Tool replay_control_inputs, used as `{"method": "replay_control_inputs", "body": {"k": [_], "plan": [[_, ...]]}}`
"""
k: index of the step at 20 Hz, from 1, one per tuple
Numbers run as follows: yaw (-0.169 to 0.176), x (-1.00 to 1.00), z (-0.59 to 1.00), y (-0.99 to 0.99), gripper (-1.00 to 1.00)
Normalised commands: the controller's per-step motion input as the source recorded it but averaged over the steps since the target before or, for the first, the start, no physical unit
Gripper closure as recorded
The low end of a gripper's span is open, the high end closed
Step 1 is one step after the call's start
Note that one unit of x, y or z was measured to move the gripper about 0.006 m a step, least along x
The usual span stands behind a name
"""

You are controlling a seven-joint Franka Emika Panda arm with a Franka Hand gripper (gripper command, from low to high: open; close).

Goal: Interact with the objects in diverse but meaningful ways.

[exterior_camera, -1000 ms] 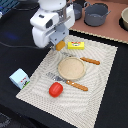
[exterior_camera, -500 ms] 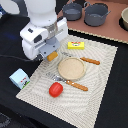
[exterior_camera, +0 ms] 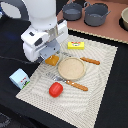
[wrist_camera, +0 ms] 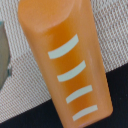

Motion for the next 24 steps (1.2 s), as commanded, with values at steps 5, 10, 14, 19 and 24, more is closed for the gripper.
{"method": "replay_control_inputs", "body": {"k": [5, 10, 14, 19, 24], "plan": [[0.024, 0.86, 0.26, 0.38, -1.0], [0.068, 0.85, 0.14, 0.46, -1.0], [0.115, 0.71, 0.02, 0.49, -1.0], [0.173, 0.53, 0.0, 0.51, -1.0], [0.18, 0.33, 0.08, 0.54, -1.0]]}}
